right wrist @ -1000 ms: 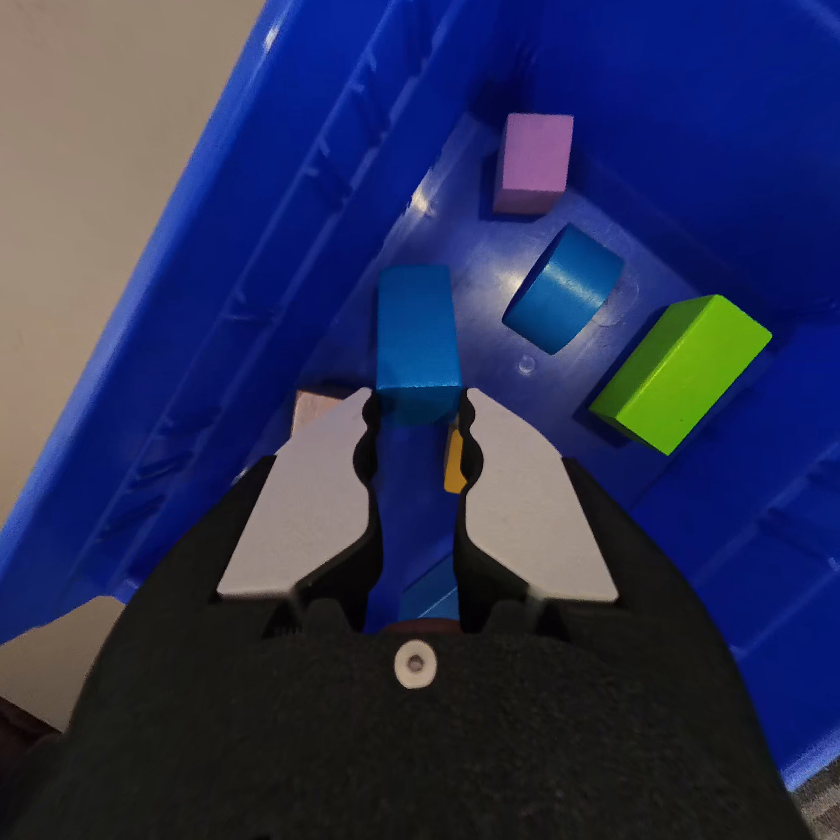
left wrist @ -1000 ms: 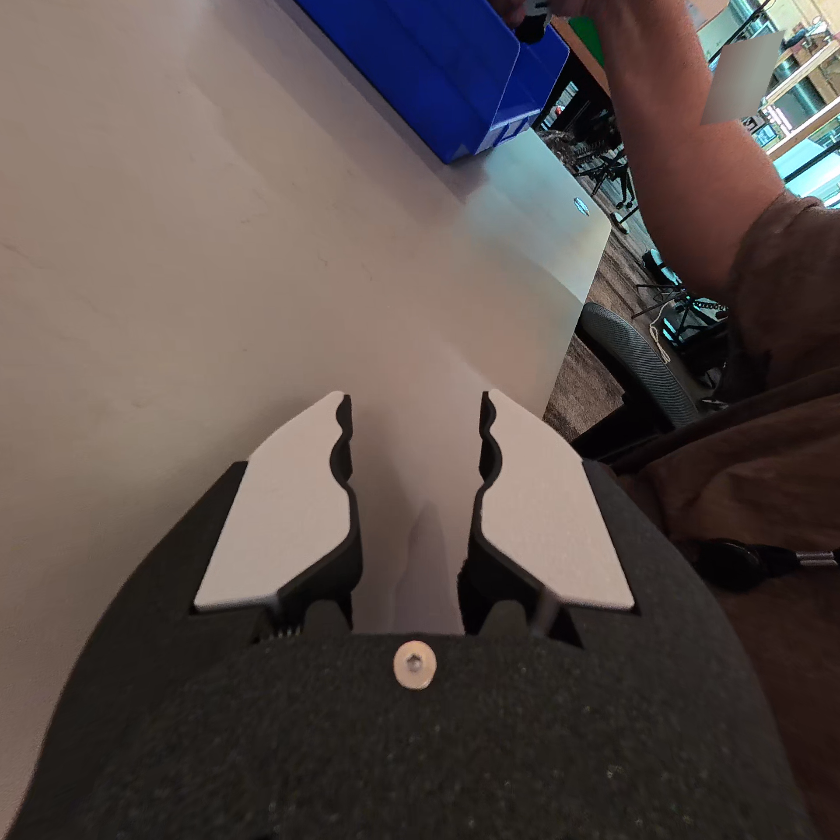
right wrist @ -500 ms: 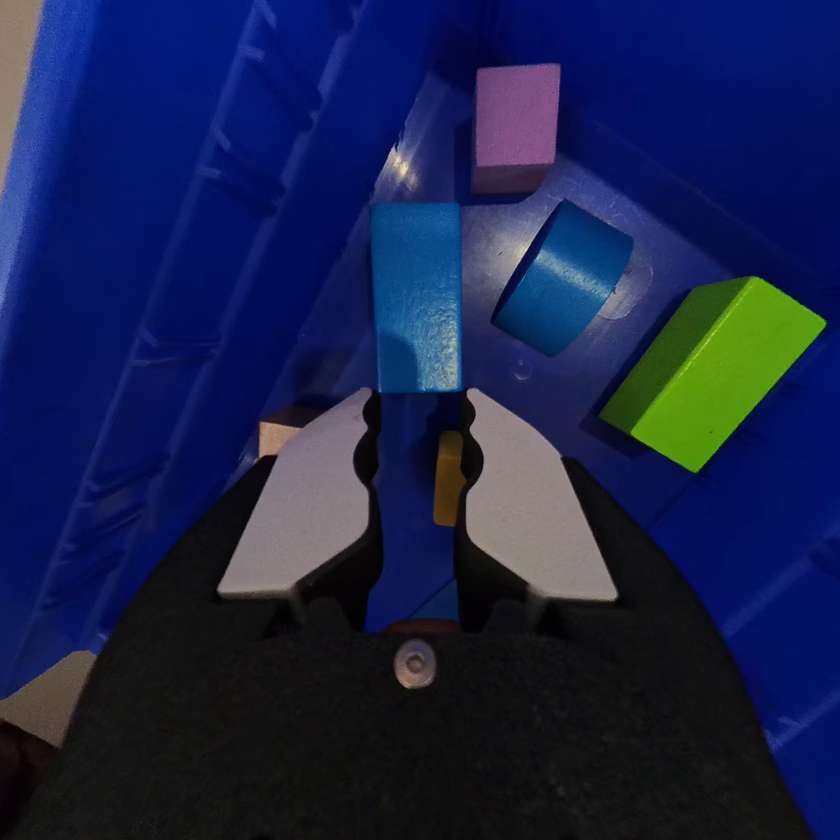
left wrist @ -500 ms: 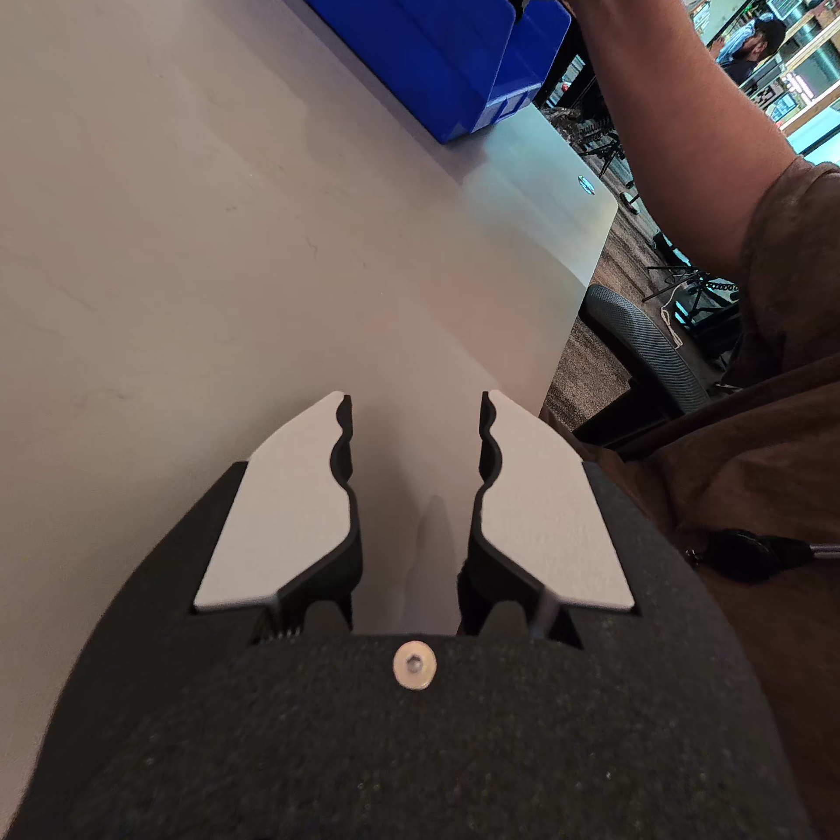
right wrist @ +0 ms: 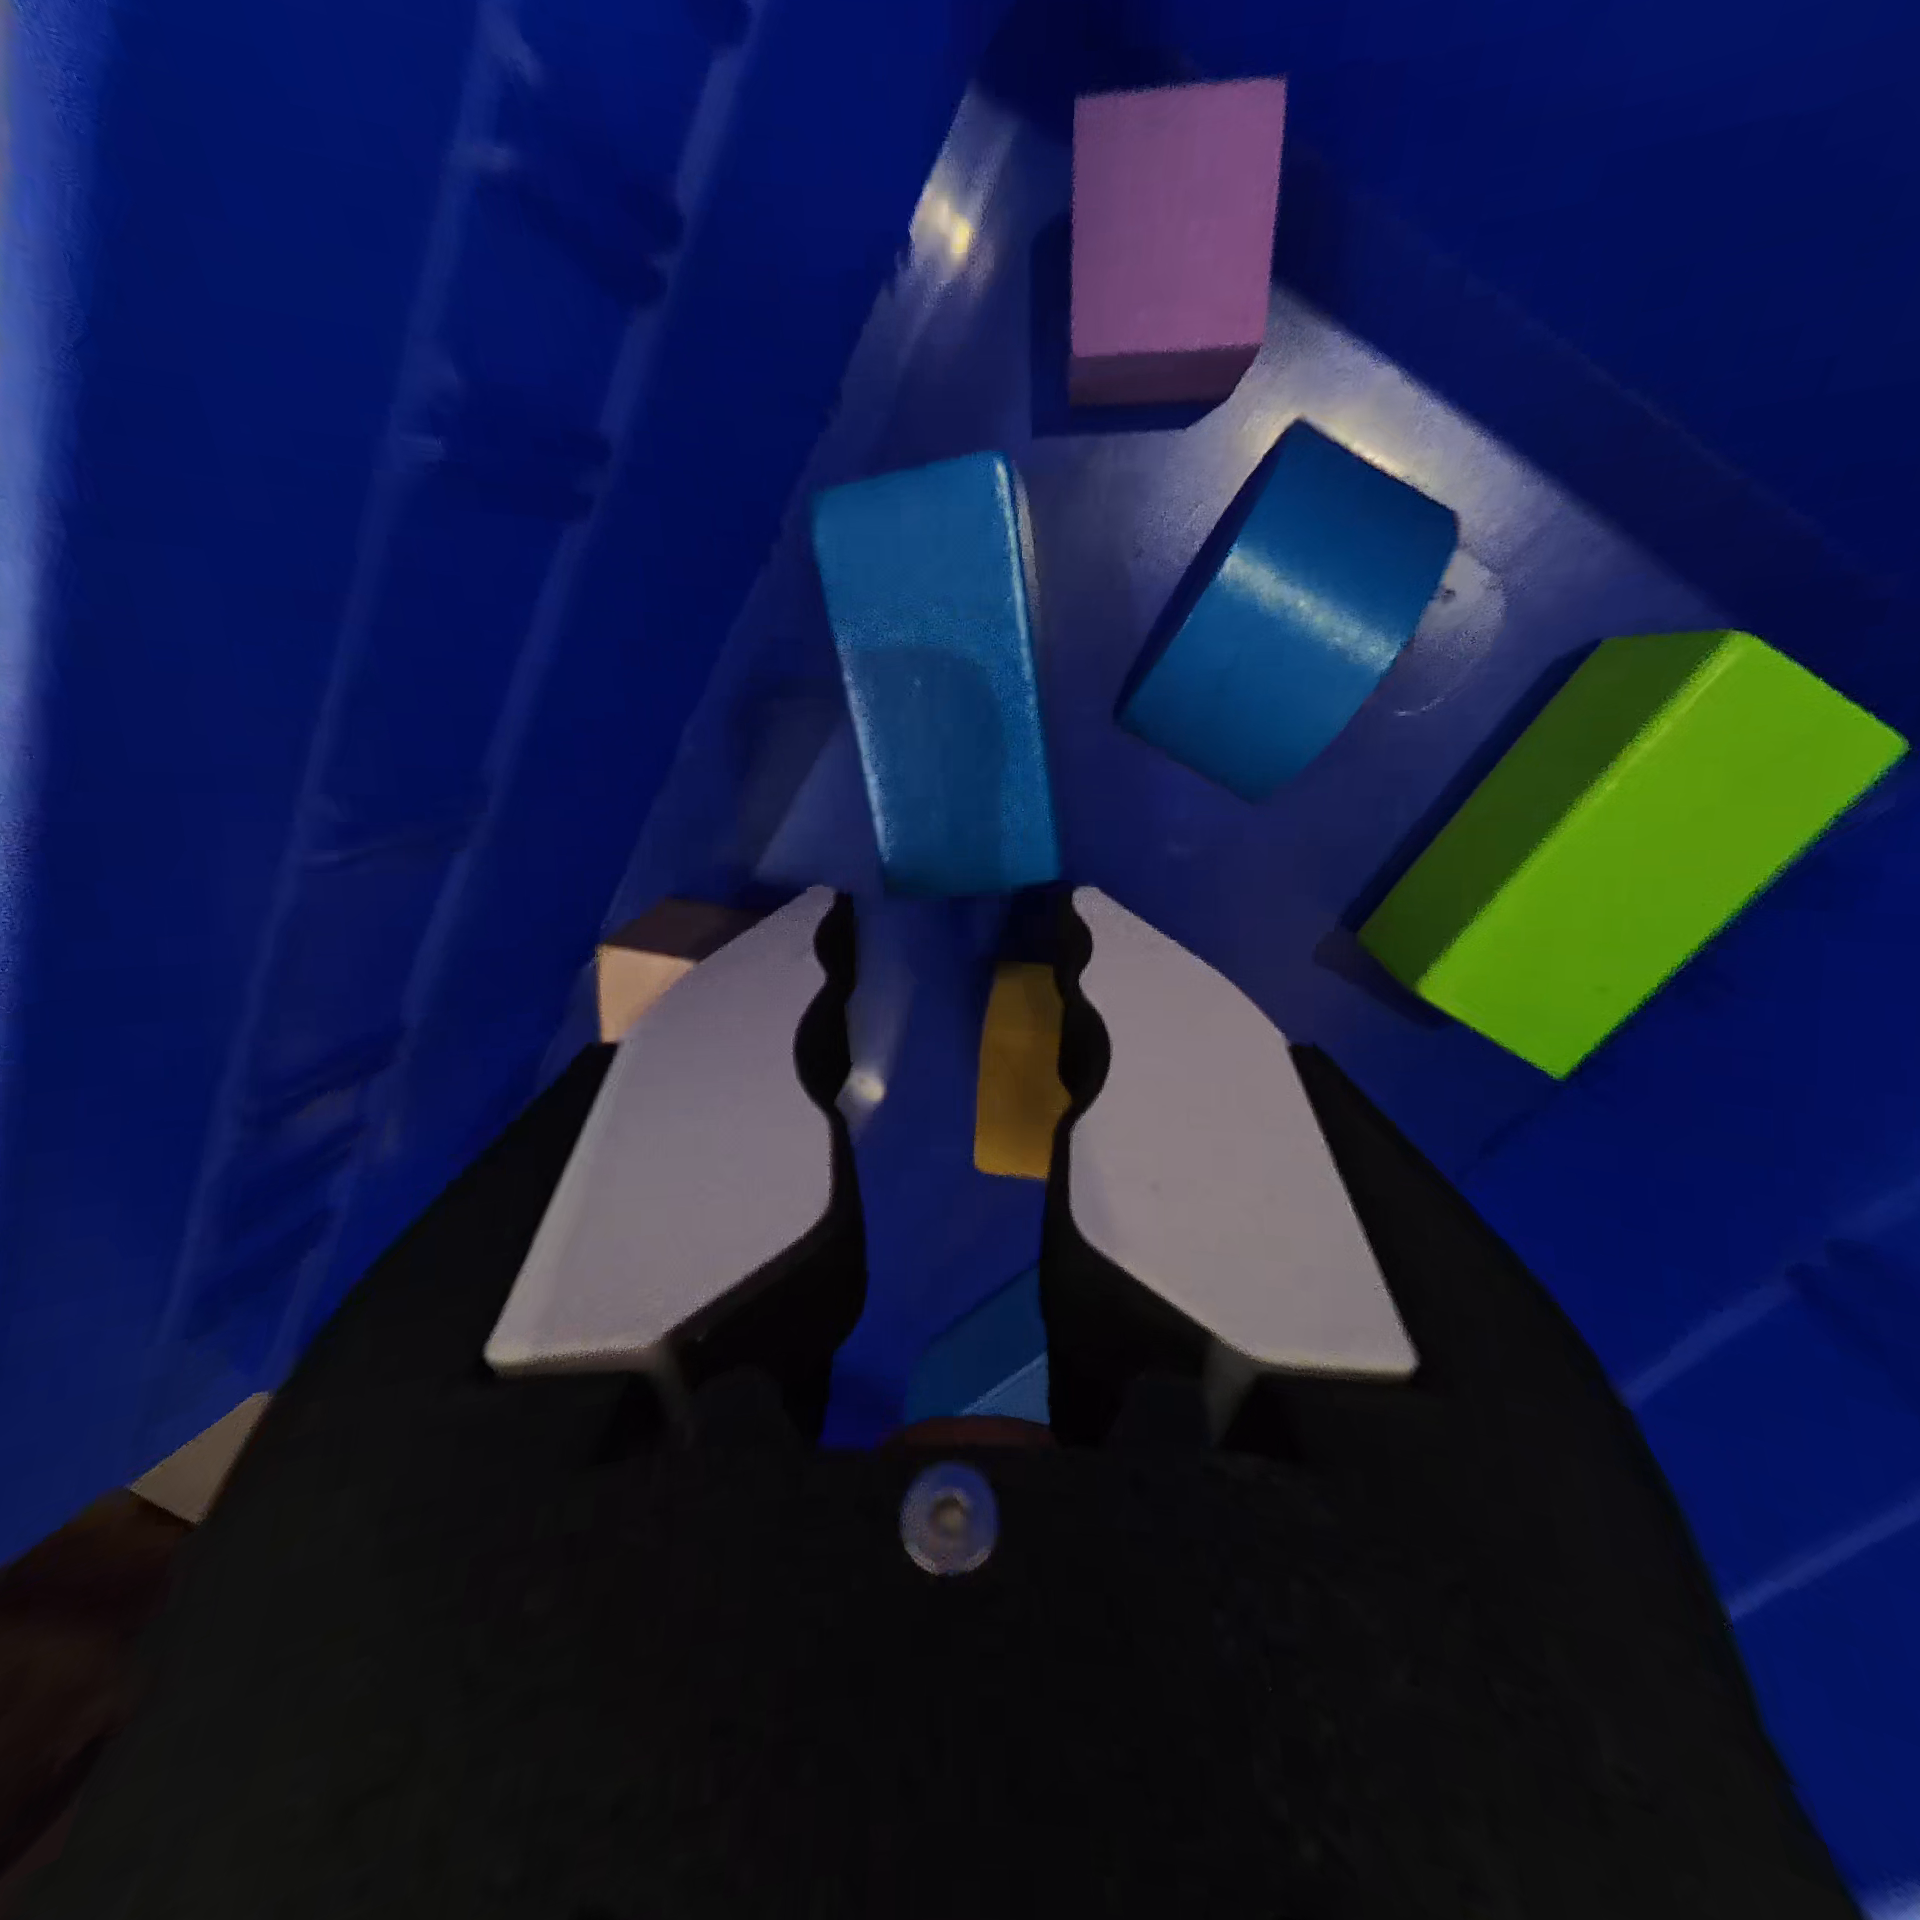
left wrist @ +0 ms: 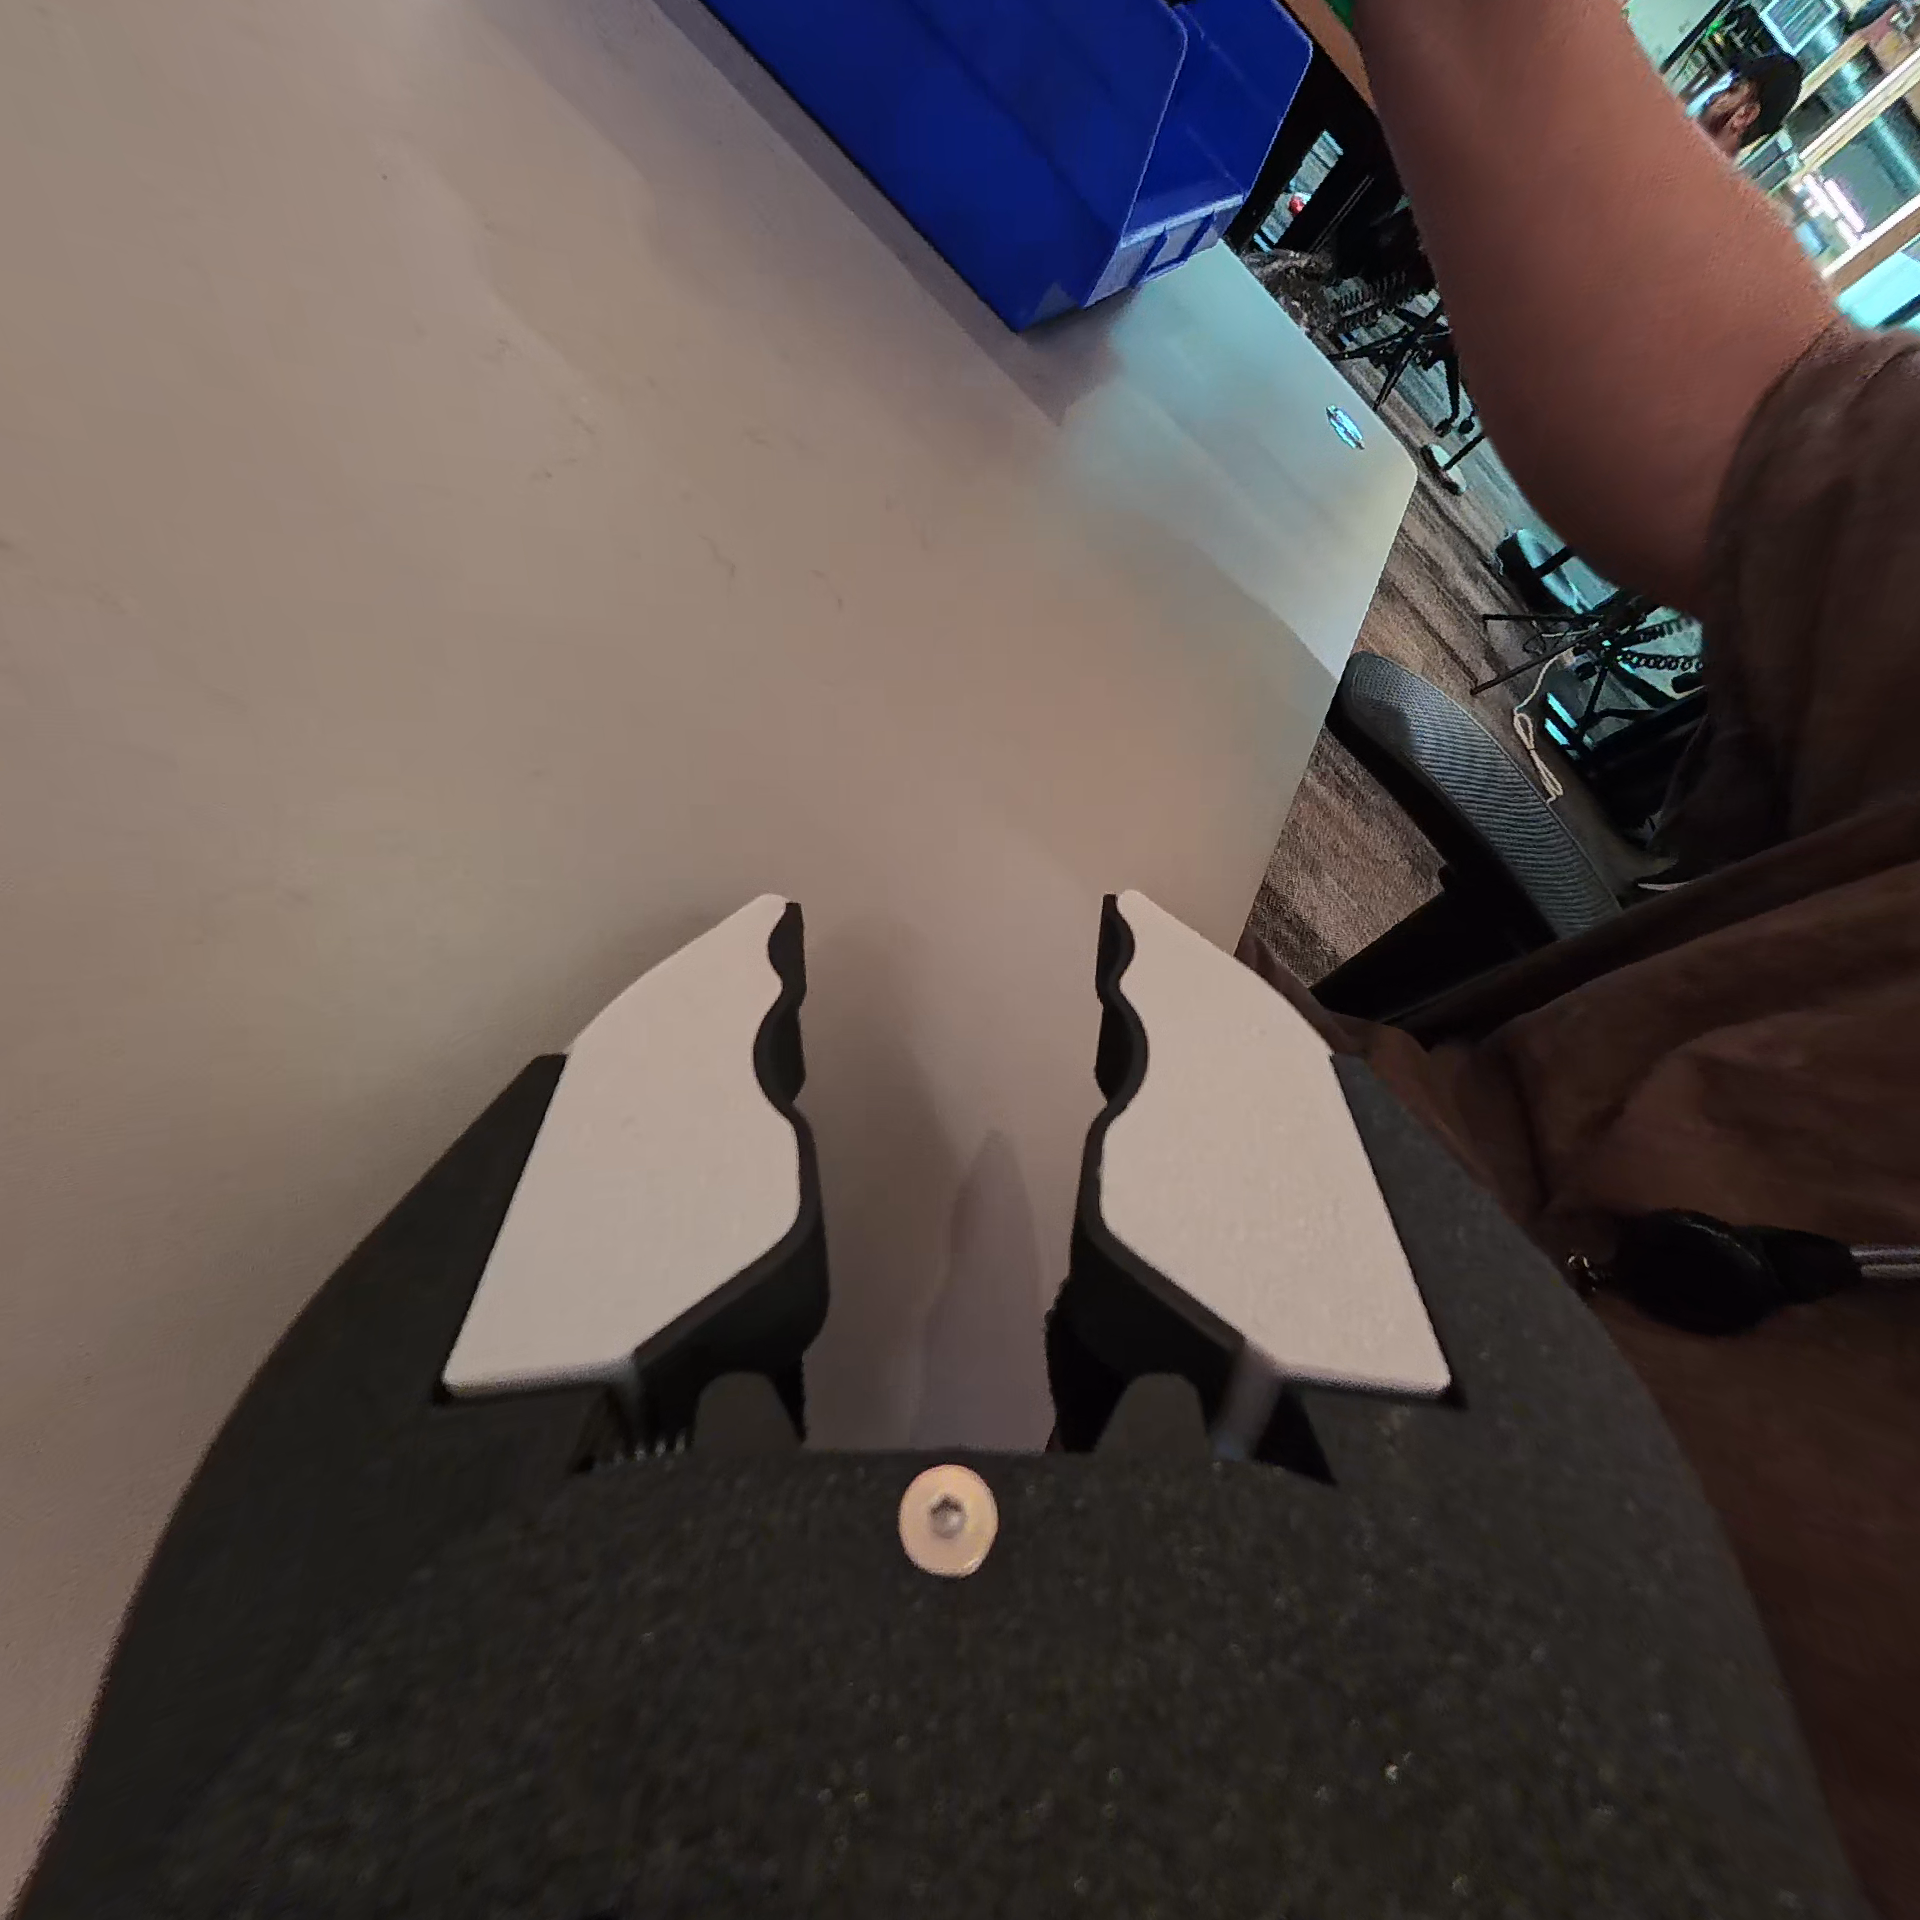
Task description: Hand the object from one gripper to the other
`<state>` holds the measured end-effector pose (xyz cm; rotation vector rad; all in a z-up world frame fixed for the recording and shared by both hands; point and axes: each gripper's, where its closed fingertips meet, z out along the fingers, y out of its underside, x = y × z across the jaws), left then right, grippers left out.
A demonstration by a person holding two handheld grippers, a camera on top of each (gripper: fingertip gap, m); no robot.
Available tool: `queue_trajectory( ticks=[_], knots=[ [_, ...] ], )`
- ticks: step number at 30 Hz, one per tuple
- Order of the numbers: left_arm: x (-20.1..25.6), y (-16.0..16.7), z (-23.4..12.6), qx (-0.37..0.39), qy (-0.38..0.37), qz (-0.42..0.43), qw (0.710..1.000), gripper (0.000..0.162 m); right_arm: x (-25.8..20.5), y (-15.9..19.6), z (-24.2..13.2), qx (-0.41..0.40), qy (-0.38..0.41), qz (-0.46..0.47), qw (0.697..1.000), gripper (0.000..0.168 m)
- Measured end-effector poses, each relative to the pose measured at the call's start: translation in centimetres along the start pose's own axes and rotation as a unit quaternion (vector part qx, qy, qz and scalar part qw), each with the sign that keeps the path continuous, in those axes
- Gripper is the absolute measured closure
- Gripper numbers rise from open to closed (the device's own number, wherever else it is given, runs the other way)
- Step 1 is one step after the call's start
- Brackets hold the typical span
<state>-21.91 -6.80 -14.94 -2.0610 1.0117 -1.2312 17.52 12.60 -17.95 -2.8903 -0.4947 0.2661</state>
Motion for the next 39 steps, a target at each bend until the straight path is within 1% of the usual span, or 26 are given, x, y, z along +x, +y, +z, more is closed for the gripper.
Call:
queue_trajectory(
  ticks=[3,4,6,8,9,10,12,13,14,15,18,22,24,26,28,29,31,33,35,37,38,39],
  knots=[
    [-0.2,0.0,-0.3,0.005,-0.005,-0.003,1.0,0.108,-0.5,-0.3,-3.9,0.091,0.029,-0.001,0.995,0.13],
    [-0.4,0.0,-0.5,0.006,-0.007,-0.004,1.0,0.108,-0.7,-0.4,-5.8,0.137,0.048,-0.003,0.989,0.127],
    [-0.6,-0.1,-0.7,0.01,-0.013,-0.005,1.0,0.108,-2.1,0.2,-9.7,0.242,0.077,-0.006,0.967,0.123],
    [-0.7,-0.3,-0.9,0.016,-0.016,-0.004,1.0,0.108,-5.1,1.6,-12.5,0.355,0.074,-0.001,0.932,0.123],
    [-0.7,-0.4,-0.9,0.018,-0.019,-0.002,1.0,0.108,-7.0,2.5,-13.2,0.411,0.059,0.005,0.91,0.121],
    [-0.8,-0.5,-1.0,0.021,-0.023,-0.001,1.0,0.108,-9.0,3.6,-13.4,0.462,0.039,0.013,0.886,0.121],
    [-1.0,-0.6,-1.0,0.023,-0.035,0.005,0.999,0.108,-12.4,6.1,-12.6,0.542,0.008,0.045,0.839,0.121],
    [-1.3,-0.7,-1.1,0.024,-0.044,0.01,0.999,0.107,-13.2,7.5,-11.8,0.571,0.013,0.074,0.818,0.117],
    [-1.4,-0.8,-1.1,0.026,-0.052,0.016,0.998,0.106,-13.7,8.8,-11.3,0.6,0.029,0.107,0.793,0.104],
    [-1.4,-0.8,-1.2,0.027,-0.055,0.022,0.998,0.106,-14.2,9.8,-11.0,0.62,0.045,0.118,0.775,0.092],
    [-1.4,-1.1,-1.4,0.026,-0.061,0.033,0.997,0.105,-15.2,12.0,-9.0,0.59,0.097,0.109,0.794,0.097],
    [-1.2,-2.9,-3.2,0.039,-0.075,0.045,0.995,0.106,-15.6,12.5,-9.3,0.588,0.127,0.086,0.794,0.101],
    [-2.7,-4.5,-5.5,0.045,-0.122,0.039,0.991,0.108,-15.4,12.6,-9.7,0.59,0.137,0.082,0.792,0.101],
    [-6.0,-6.2,-8.7,0.033,-0.204,0.011,0.978,0.111,-15.4,12.7,-9.7,0.59,0.133,0.083,0.792,0.101],
    [-9.8,-7.8,-12.0,0.008,-0.279,-0.05,0.959,0.111,-15.8,12.6,-9.7,0.59,0.127,0.079,0.793,0.101],
    [-11.4,-8.6,-13.3,-0.008,-0.3,-0.078,0.951,0.11,-16.0,12.5,-9.7,0.59,0.127,0.074,0.794,0.101],
    [-14.9,-10.5,-15.1,-0.034,-0.337,-0.103,0.935,0.11,-16.6,12.0,-9.6,0.587,0.125,0.058,0.798,0.101],
    [-19.3,-12.1,-16.8,-0.062,-0.397,-0.118,0.908,0.11,-17.1,11.7,-9.3,0.581,0.127,0.042,0.803,0.101],
    [-23.4,-13.0,-17.5,-0.099,-0.432,-0.134,0.886,0.11,-17.8,11.4,-9.0,0.577,0.123,0.029,0.807,0.101],
    [-26.9,-13.7,-17.5,-0.117,-0.439,-0.166,0.875,0.113,-18.3,11.2,-8.8,0.575,0.113,0.023,0.81,0.102],
    [-28.5,-13.6,-17.4,-0.125,-0.44,-0.192,0.868,0.115,-18.5,11.1,-8.7,0.574,0.107,0.022,0.811,0.102],
    [-29.7,-13.2,-17.3,-0.142,-0.438,-0.218,0.86,0.114,-18.6,11.1,-8.6,0.574,0.101,0.022,0.812,0.102]
  ],
)
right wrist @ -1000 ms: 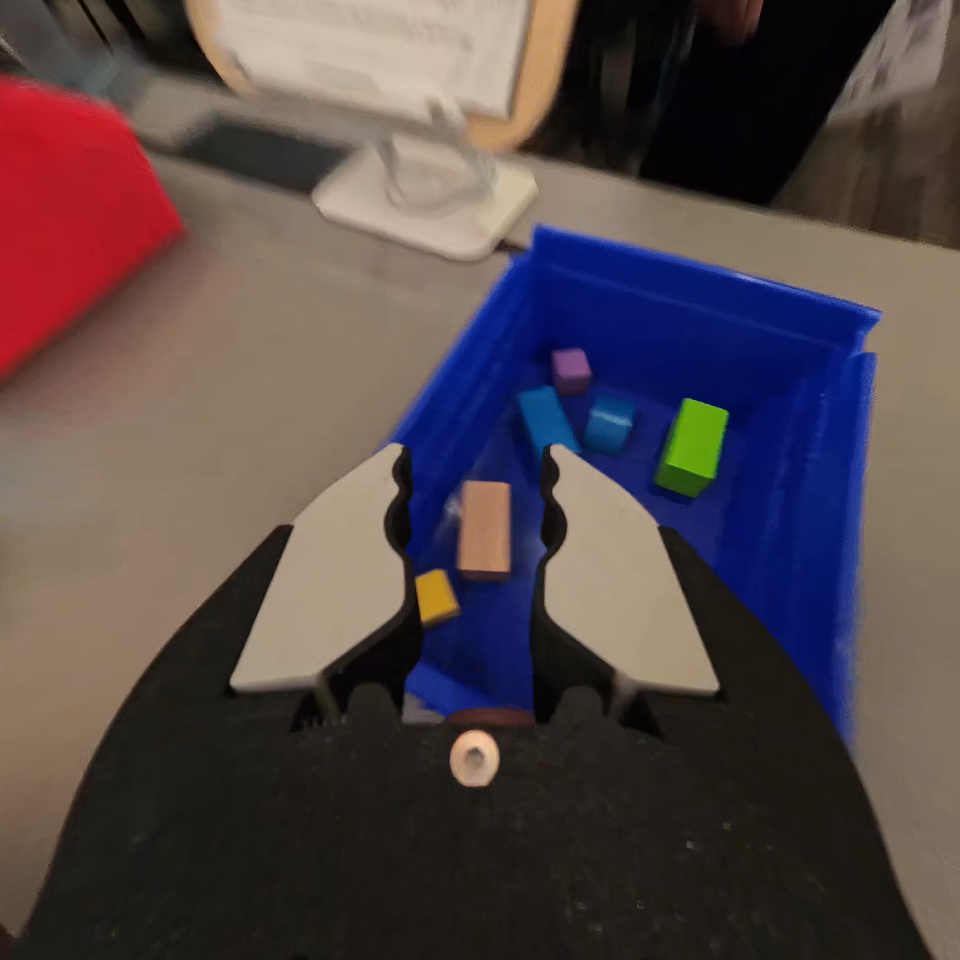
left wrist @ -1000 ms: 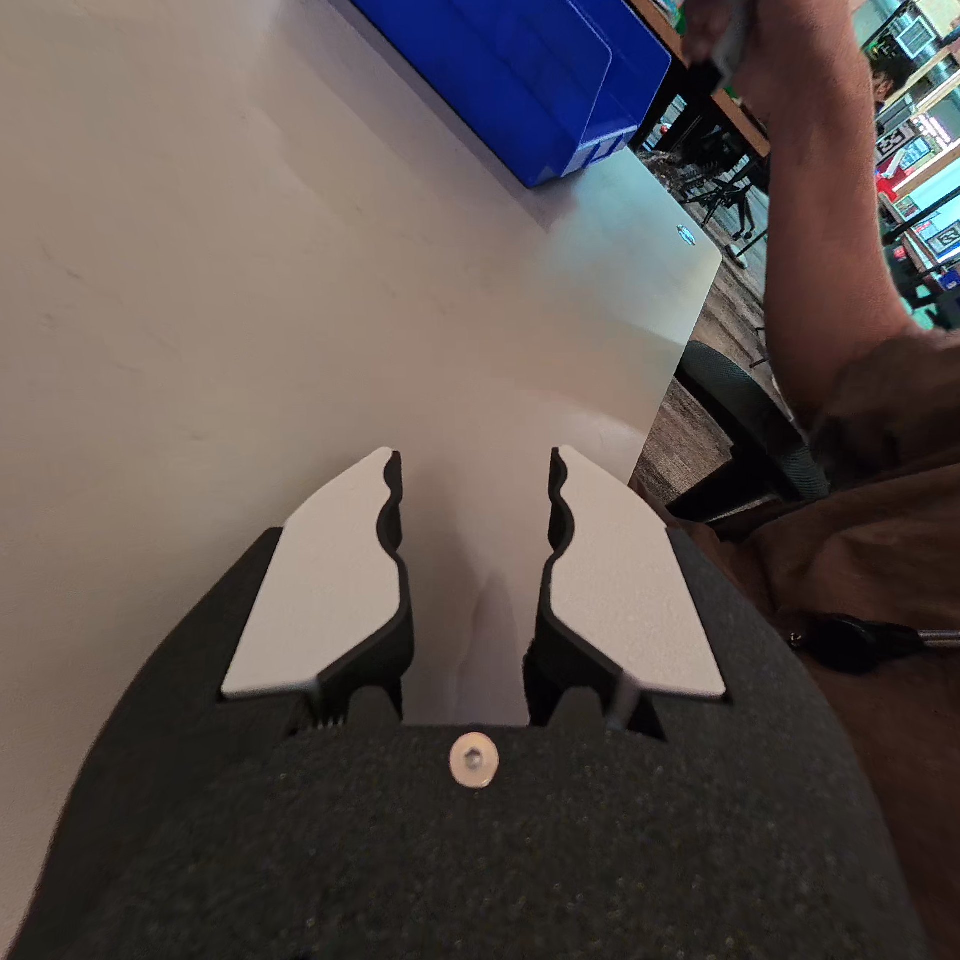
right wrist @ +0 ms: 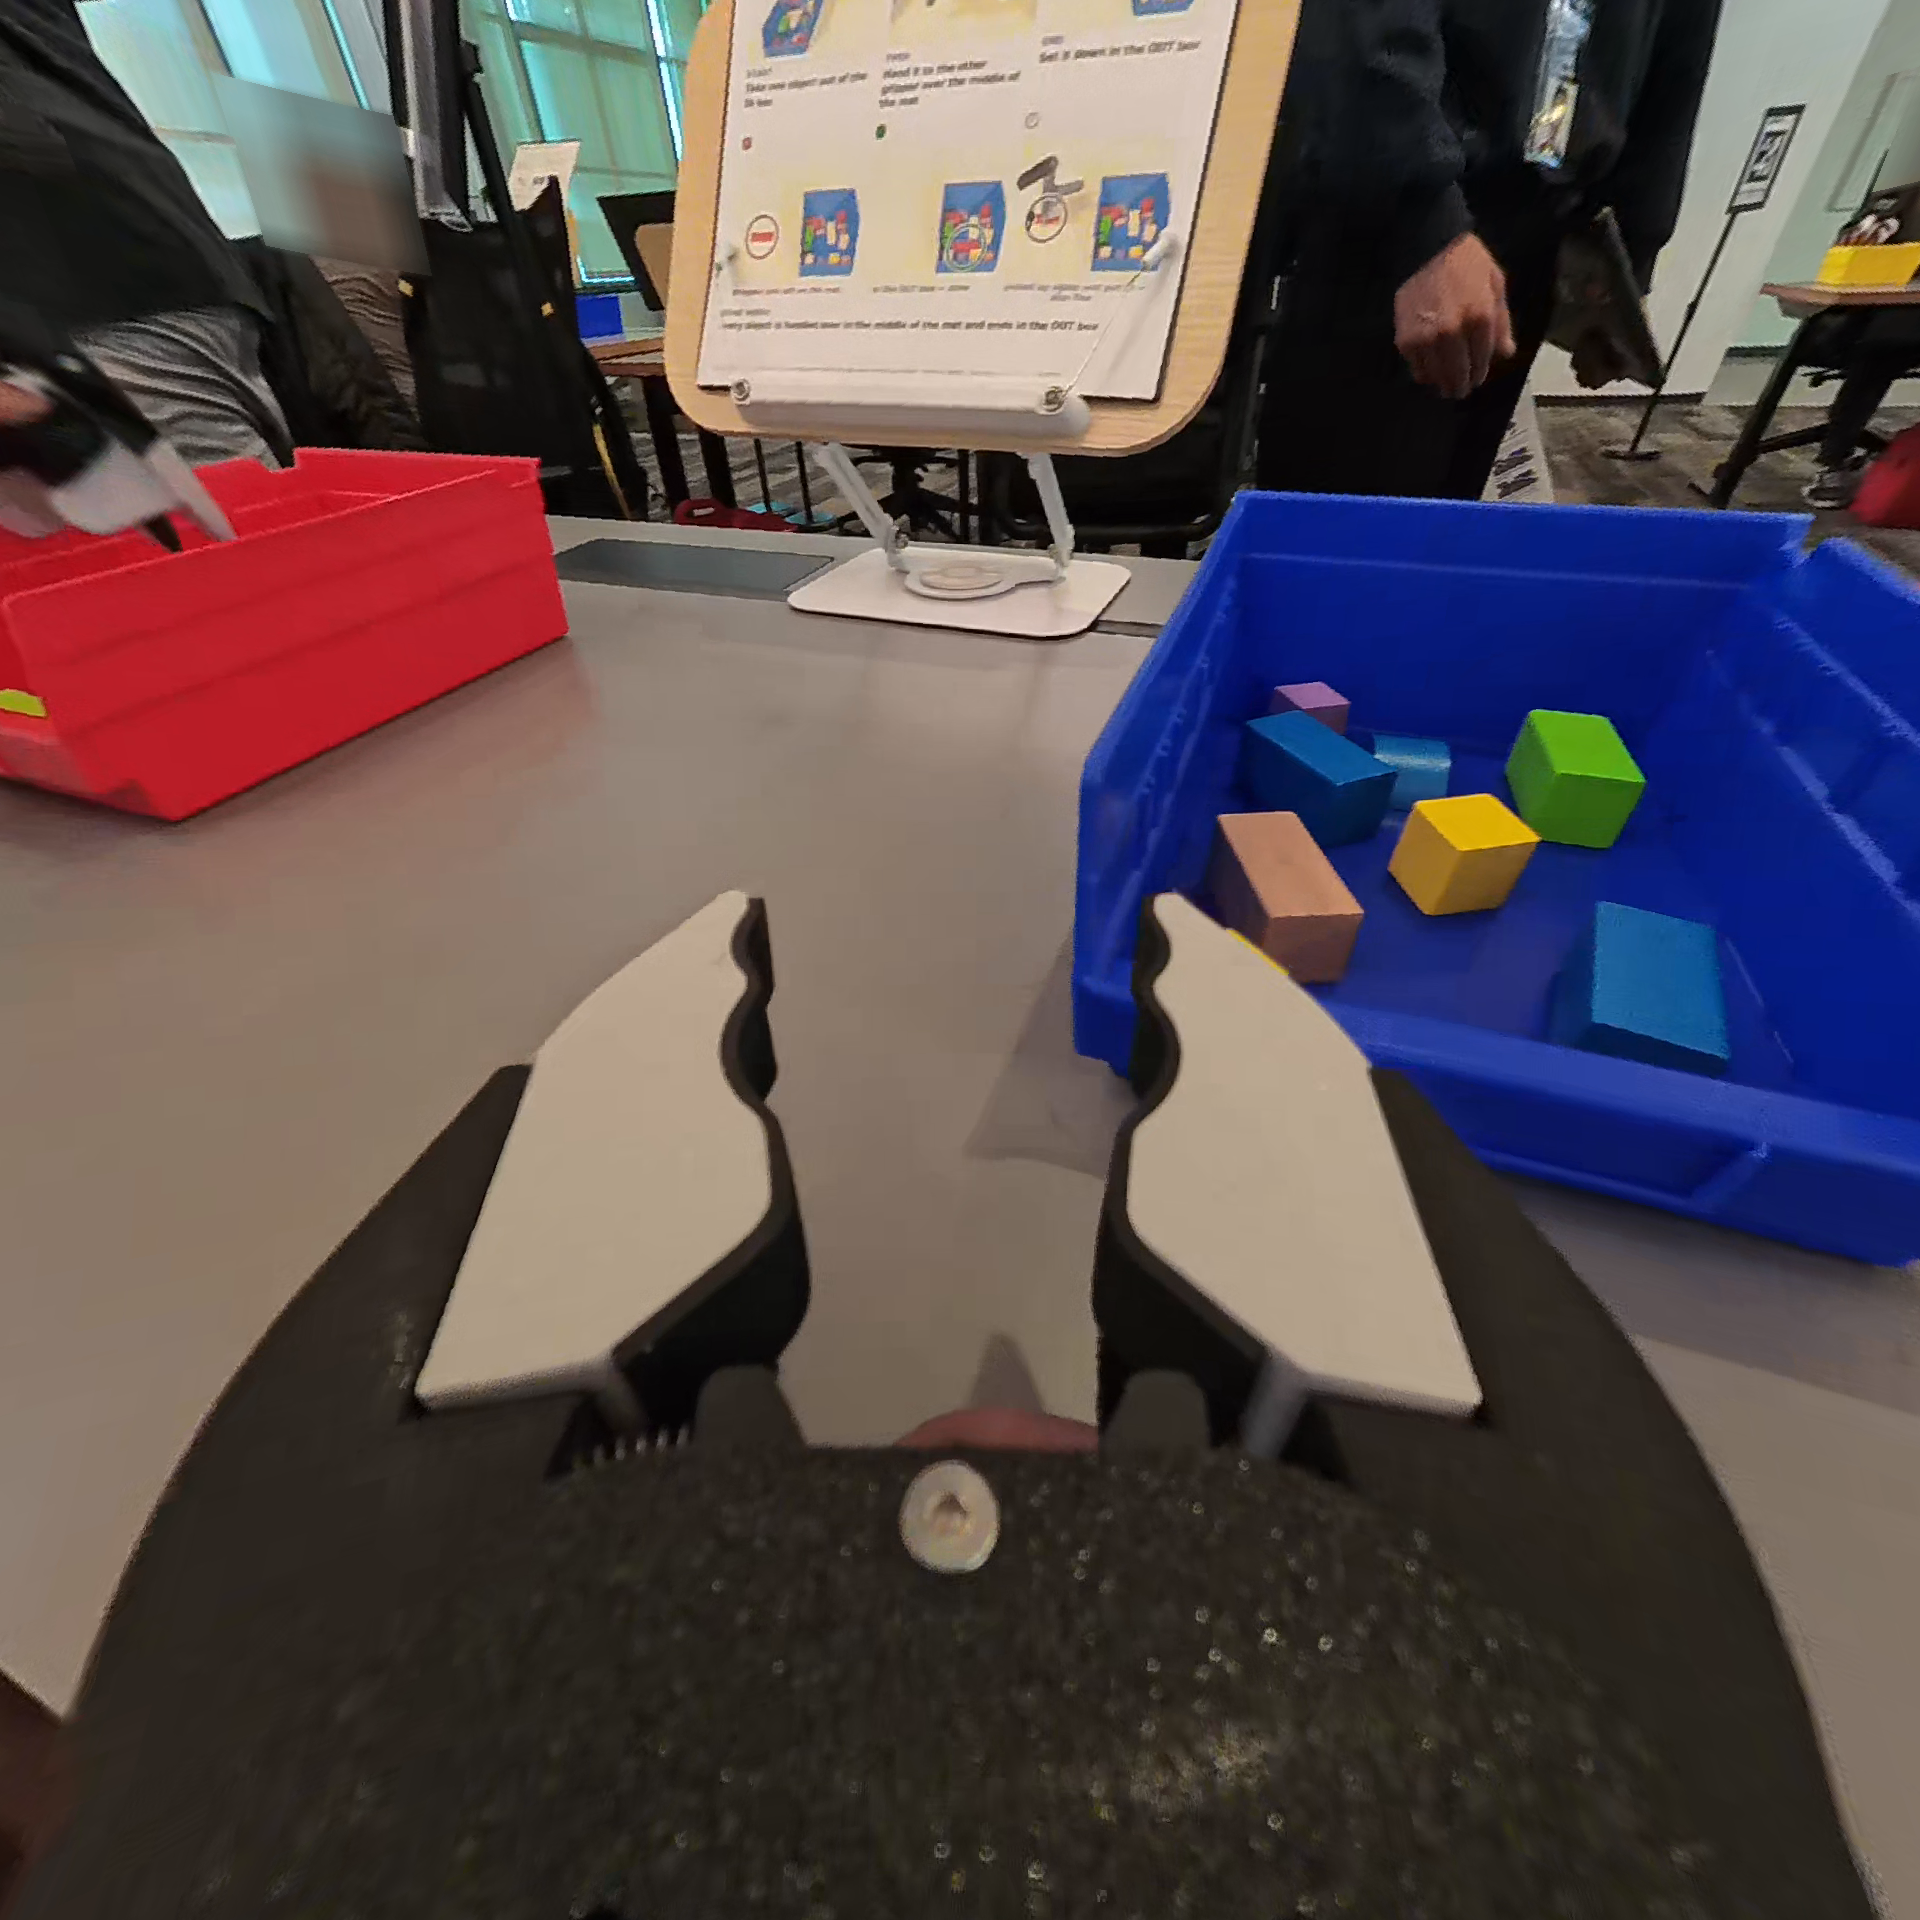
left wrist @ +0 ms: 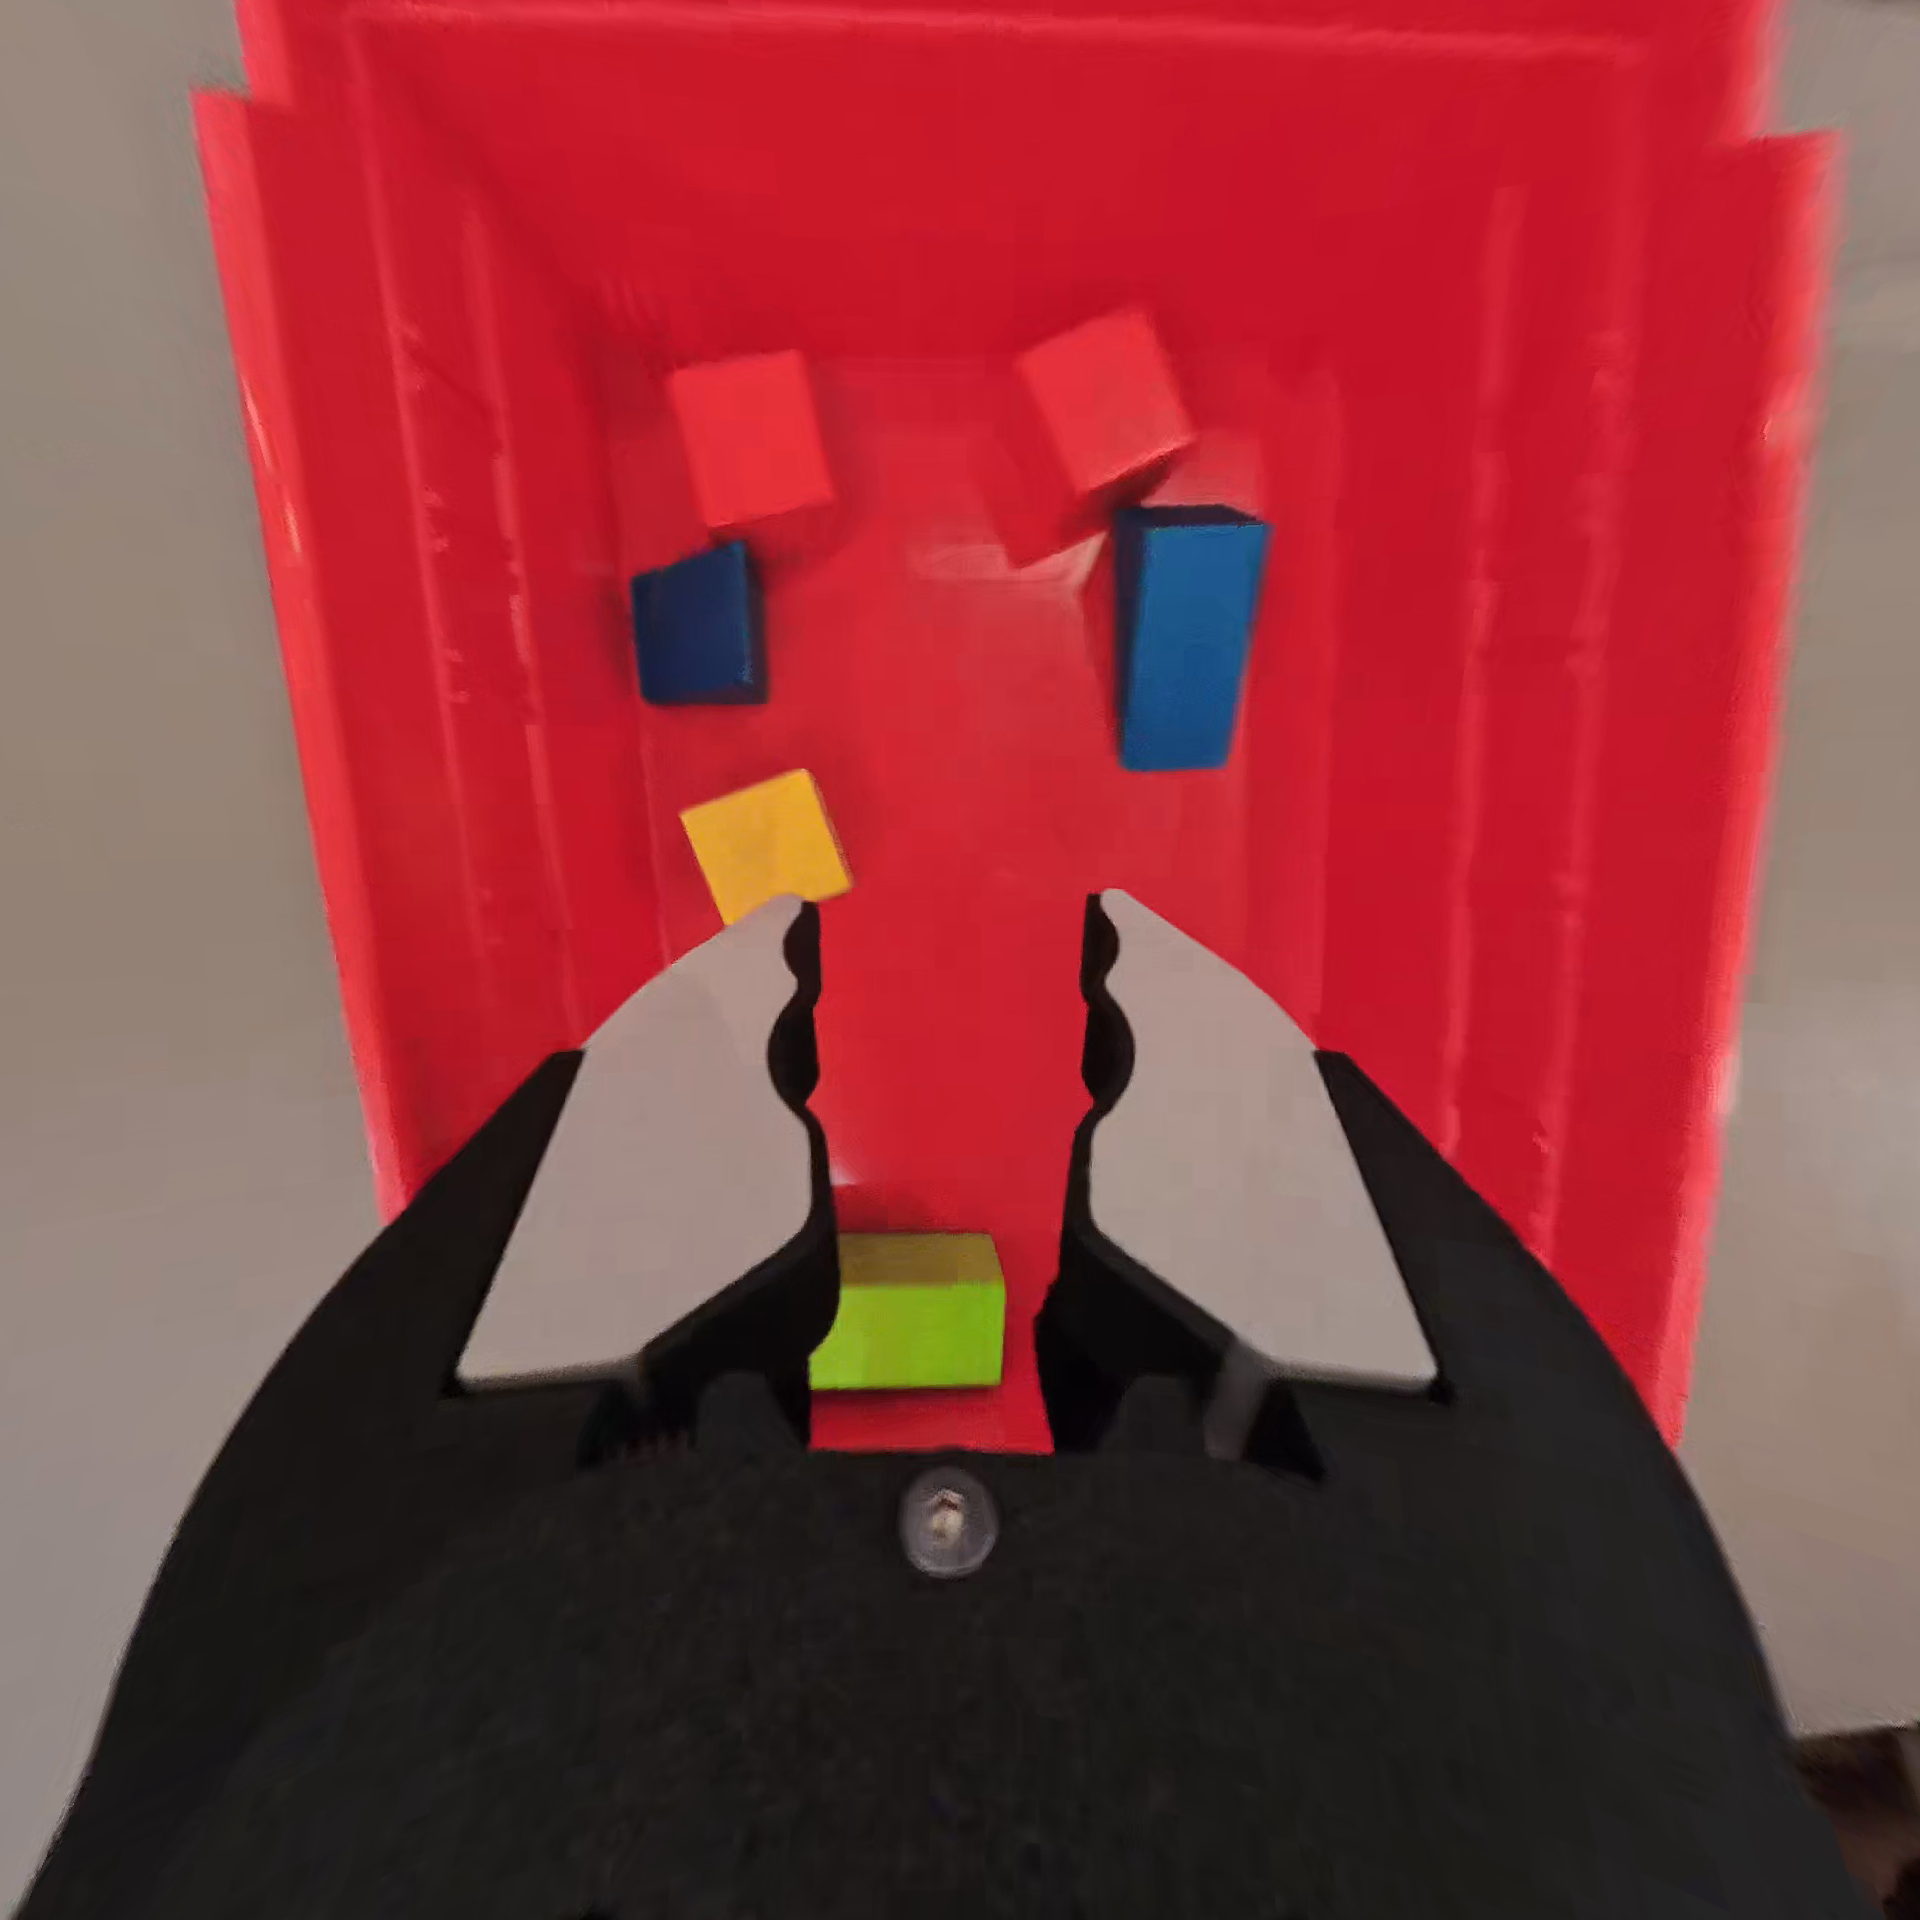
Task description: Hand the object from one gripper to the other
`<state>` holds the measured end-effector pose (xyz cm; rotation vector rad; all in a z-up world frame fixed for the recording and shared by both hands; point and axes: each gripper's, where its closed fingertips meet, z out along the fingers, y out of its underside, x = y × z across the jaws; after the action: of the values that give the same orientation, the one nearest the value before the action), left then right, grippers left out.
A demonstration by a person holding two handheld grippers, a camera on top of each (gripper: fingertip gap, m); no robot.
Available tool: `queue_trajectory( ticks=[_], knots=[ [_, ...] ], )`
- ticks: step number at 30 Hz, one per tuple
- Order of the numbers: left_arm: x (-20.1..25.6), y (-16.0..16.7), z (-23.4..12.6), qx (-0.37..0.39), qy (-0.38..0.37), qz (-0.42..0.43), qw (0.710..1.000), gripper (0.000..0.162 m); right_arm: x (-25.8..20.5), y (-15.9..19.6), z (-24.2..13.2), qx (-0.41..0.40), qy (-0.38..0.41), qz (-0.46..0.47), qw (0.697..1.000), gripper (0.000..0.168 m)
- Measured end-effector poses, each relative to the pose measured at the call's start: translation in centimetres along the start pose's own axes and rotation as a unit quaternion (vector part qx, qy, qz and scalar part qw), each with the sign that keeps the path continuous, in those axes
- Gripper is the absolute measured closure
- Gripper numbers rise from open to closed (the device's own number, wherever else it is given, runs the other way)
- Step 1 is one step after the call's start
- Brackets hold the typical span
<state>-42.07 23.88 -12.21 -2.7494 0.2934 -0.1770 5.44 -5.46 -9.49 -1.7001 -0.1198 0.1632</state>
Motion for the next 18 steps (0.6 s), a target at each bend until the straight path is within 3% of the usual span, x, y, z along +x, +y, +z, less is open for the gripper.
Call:
queue_trajectory(
  ticks=[3,10,12,18],
  knots=[
    [-2.2,0.2,2.6,-0.063,-0.046,-0.022,0.997,0.112,-0.2,0.3,0.0,-0.006,-0.008,0.008,1.0,0.102],
    [-4.0,1.5,5.3,-0.095,-0.102,-0.05,0.989,0.109,0.0,0.7,-0.4,-0.016,-0.013,0.024,1.0,0.103],
    [-4.6,1.5,5.1,-0.093,-0.132,-0.042,0.986,0.127,0.0,0.8,-0.4,-0.017,-0.015,0.024,0.999,0.103],
    [-2.2,2.0,3.9,-0.083,-0.081,-0.003,0.993,0.128,-0.3,0.7,-0.3,-0.02,-0.018,0.007,1.0,0.104]
  ],
)
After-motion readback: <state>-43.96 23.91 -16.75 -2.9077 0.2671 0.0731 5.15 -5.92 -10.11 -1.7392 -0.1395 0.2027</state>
